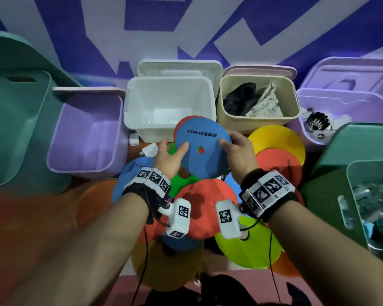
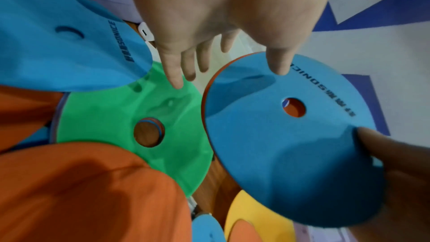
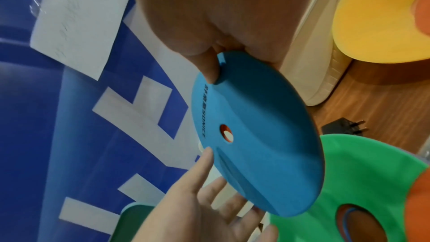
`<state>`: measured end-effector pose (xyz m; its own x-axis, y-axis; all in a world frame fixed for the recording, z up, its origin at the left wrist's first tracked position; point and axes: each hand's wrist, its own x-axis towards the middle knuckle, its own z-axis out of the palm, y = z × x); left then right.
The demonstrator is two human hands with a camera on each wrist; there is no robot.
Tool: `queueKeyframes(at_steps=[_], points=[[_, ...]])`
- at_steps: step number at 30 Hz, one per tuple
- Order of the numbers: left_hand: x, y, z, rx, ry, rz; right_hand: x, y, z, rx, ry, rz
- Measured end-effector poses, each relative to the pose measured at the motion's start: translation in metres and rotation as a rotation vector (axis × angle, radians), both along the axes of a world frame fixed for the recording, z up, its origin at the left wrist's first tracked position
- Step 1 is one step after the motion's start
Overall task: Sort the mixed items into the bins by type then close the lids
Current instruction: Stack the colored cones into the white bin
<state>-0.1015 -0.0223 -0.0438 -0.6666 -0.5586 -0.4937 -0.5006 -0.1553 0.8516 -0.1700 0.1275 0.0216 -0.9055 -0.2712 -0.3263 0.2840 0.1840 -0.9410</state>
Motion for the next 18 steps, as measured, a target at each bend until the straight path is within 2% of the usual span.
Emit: queueKeyframes(at_steps=[3,7,10,12,18], points=[[0.004,0.001,0.002,0.155,0.096,0.025,0.010,0.004,0.009,-0.079,-0.045,-0.081],[0.016,0.020,0.025,0.168,0.199,-0.076,0.026,0.011,0.013,-0.066,-0.051,-0.163],[0.023,0.028,0.031,0.186,0.215,-0.135,0.040,0.019,0.004,-0.019,-0.075,-0.166],[0.027,0.031,0.030,0.186,0.203,-0.200,0.048,0.027,-0.009,0.046,-0.113,-0.159],[0.050,0.040,0.012,0.130,0.002,-0.352,0.082,0.042,-0.060,0.339,-0.219,-0.078]])
